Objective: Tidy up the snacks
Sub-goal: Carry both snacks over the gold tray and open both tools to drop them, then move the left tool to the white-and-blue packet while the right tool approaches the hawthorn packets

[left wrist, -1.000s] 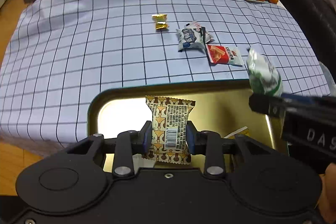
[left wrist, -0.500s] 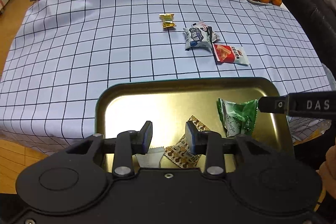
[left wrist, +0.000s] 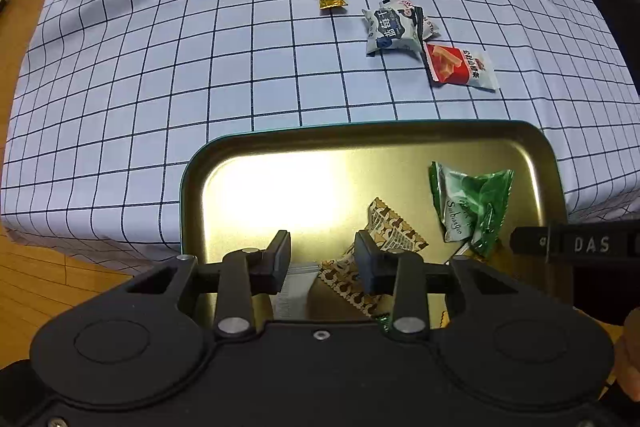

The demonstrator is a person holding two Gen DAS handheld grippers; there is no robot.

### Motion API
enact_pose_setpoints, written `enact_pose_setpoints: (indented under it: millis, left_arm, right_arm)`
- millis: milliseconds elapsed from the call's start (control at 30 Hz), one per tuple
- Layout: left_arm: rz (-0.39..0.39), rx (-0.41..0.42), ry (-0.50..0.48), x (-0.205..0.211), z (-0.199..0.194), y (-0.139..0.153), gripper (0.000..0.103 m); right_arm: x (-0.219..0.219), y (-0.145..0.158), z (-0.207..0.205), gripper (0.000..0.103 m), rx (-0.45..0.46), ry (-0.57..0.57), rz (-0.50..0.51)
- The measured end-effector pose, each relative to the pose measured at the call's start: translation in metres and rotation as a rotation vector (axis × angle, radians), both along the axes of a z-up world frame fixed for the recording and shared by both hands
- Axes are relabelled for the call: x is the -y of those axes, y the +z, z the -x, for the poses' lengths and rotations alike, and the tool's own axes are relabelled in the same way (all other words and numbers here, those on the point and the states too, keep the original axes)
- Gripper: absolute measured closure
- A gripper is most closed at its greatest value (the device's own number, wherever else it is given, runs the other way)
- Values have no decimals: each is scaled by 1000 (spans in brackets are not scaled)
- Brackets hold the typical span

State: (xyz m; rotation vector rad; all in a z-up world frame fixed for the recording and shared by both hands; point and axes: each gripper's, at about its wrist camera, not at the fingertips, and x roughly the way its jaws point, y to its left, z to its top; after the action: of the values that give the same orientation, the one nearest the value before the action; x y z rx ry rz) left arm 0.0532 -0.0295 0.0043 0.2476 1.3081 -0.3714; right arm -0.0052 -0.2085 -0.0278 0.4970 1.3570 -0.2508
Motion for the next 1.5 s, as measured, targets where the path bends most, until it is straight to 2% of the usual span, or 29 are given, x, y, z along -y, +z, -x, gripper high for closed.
enact_pose_setpoints:
  millis: [133,267,467,600,900,1067,1267,1367,1500]
  left_arm:
    - [-35,-22,6,8,-14,8,57]
    - [-33,-25,-13,18,-33,17,57]
    - [-10,-6,-6,32,-70,27,57]
    - [8,16,14,40,-98,30,57]
    - [76,26,87,55,-155,22,57]
    - [113,-4,75,67,-164,6,58]
    - [136,-27,-8,95,-161,-6,59]
    - [128,9,-56,109,-158,-7,58]
    - [92,17,-54,123,-161,-16,58]
  right_arm:
    - [11,0,-9,70,-69,-8,-68]
    - [21,11,-24,70,-88,-21,-83]
    - [35,21,-56,70,-87,-35,-103]
    - [45,27,-80,70,-65,-63,-60]
    - [70,36,-145,70,-48,-142,-61]
    - [80,30,-161,70,-35,-169,-59]
    - [95,10,-161,70,-101,-226,-68]
    - [101,8,-159,70,-106,-251,-78]
    - [102,9,-158,70,-95,-247,-87]
